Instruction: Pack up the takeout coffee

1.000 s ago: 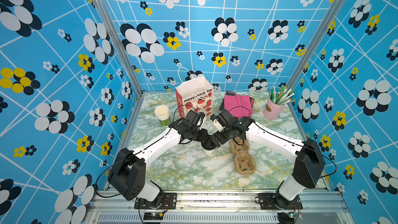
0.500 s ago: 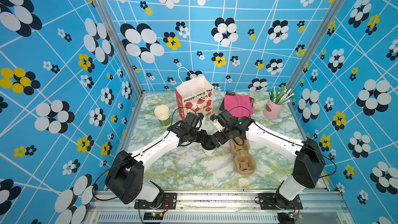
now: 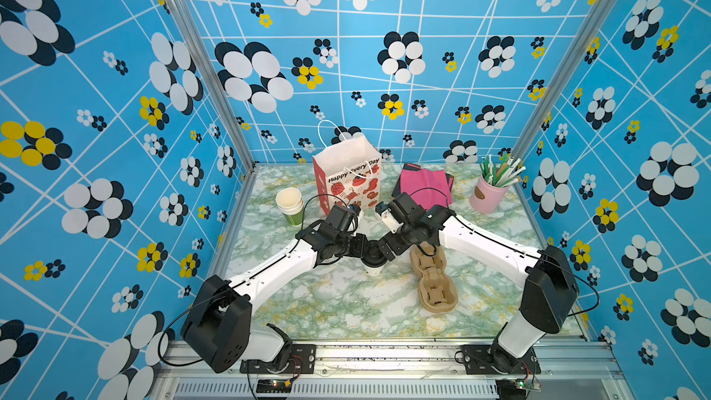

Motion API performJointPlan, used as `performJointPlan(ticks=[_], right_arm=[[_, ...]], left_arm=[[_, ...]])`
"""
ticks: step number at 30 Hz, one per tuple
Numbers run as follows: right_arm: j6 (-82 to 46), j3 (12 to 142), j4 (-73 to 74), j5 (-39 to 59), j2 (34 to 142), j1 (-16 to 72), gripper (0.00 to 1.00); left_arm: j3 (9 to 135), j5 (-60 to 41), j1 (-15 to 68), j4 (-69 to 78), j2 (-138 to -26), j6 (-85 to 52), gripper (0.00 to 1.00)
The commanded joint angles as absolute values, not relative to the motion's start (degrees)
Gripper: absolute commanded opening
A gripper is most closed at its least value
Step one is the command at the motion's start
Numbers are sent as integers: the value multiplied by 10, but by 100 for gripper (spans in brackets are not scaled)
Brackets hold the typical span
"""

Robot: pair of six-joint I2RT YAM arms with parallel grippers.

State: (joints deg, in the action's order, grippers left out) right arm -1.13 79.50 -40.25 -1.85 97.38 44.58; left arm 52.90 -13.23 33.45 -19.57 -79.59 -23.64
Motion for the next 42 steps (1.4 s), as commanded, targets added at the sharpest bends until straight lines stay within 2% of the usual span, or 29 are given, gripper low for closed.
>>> performJointPlan(ticks=[1,17,26,34,42], right_arm=[[17,780,-454,-87,1022,430,99],[66,831,-437,-109,1074,407,99],[73,810,-423,-79,1053,407,99],[77,812,-421,-61,1043,406,99],[86,812,-422,-48,1037,407,99]], left_arm=[[492,-103,336,-274,-789,-243,34],[477,-114,348,-248,-777,-263,33],[489,-126,345,-240,-750,-267,36],[508,-172,297,-204,-712,-283,47],[517,-211,265,-182,-754,-280,44]])
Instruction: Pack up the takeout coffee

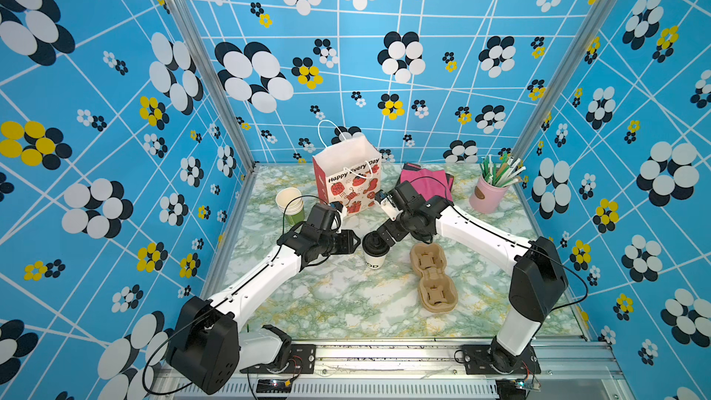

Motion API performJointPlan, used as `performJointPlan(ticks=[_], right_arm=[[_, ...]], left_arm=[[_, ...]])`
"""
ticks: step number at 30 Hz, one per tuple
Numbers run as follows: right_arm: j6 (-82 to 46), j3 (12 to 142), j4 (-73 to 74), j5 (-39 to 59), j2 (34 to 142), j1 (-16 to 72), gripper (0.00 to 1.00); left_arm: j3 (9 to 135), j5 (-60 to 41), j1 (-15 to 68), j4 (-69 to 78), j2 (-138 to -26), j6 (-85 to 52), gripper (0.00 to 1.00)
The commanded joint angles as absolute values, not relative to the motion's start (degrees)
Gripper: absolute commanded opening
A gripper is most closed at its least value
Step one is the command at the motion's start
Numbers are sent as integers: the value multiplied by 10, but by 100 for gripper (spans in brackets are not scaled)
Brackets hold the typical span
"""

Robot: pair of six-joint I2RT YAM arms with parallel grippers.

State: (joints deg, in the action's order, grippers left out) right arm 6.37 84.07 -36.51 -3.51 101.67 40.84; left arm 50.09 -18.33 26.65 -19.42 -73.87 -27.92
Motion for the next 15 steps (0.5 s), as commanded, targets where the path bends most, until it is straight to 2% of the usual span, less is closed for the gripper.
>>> performJointPlan(ticks=[1,3,15], right_arm=[[87,810,-422,-45,1036,407,99],[88,810,-424,-39,1031,407,99],[60,836,-422,39,985,408,99]], left_arm=[[518,-212,265,-180,-759,-281,43],[519,-212,264,-178,-765,-280,40],[512,-212,265,-174,-770,-278,39]])
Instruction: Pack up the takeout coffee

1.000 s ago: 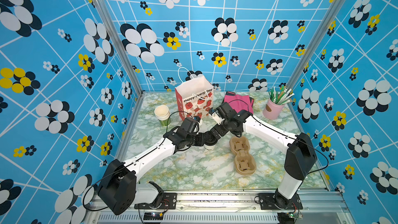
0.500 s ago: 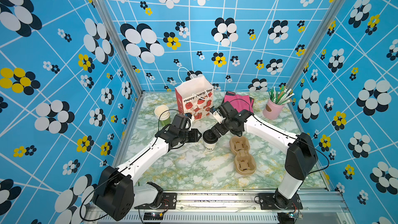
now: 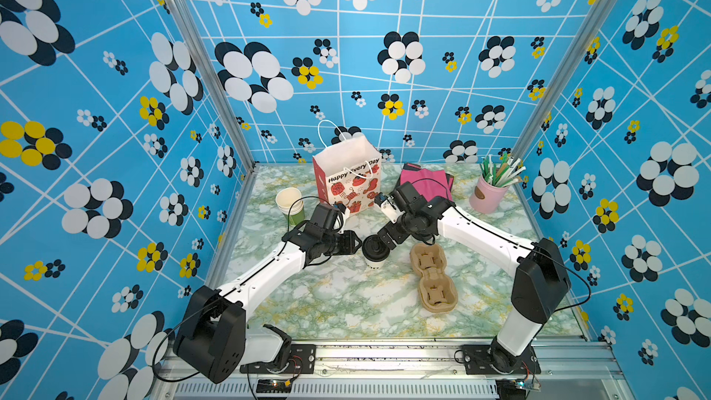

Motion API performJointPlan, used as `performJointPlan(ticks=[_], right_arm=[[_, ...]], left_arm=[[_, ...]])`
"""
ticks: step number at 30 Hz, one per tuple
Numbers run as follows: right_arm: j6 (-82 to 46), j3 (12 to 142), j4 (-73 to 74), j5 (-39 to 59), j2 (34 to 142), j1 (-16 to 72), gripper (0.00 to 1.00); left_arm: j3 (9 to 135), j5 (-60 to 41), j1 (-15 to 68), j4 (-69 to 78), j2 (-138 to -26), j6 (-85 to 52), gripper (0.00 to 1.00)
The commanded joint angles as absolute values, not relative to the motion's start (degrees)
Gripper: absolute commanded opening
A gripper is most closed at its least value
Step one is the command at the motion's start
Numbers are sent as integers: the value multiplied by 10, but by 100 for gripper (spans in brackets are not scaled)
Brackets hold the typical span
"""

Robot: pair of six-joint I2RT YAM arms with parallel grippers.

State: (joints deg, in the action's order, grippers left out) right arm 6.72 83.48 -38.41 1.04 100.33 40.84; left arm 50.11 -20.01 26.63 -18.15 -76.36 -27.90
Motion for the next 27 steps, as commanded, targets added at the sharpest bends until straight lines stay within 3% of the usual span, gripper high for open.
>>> performJointPlan(ticks=[1,12,27], right_arm=[[58,840,-420,40,981,408,99],[5,843,-427,45,945,406,98],[-39,822,-407,110,979,406,66]], left_arm=[[512,-212,265,-174,-770,-278,39],[512,-225,265,-167,-778,-278,39],[519,-241,266,-160,-804,-275,38]])
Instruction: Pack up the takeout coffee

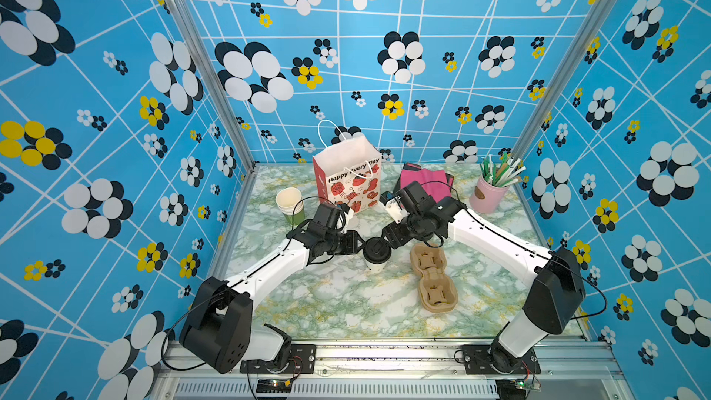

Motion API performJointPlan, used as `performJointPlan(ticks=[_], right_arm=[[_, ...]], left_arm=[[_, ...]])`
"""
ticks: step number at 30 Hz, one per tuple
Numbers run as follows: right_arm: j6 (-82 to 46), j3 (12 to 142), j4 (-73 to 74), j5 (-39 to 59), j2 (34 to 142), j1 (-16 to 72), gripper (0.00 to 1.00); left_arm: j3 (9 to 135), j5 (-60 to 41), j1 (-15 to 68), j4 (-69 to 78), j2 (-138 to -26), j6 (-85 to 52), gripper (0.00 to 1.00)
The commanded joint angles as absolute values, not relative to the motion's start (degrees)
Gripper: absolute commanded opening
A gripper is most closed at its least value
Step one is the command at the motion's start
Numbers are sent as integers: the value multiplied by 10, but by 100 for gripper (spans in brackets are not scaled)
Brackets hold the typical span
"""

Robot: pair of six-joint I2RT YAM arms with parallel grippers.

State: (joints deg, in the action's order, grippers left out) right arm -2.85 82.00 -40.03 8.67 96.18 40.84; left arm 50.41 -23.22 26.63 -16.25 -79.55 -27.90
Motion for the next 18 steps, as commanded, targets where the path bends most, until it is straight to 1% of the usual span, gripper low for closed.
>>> performJointPlan(ticks=[1,5,8,11,18], right_arm=[[-41,820,-406,114,982,406,64],[-50,806,-397,130,983,406,58],[-58,793,-389,141,983,406,51],[-62,779,-386,148,985,406,39],[-62,759,-396,144,990,407,19]], left_arm=[[519,-242,267,-161,-806,-275,37],[521,-238,271,-164,-811,-272,37],[524,-233,277,-173,-817,-268,37],[523,-230,281,-177,-818,-266,37],[508,-223,287,-178,-815,-269,36]])
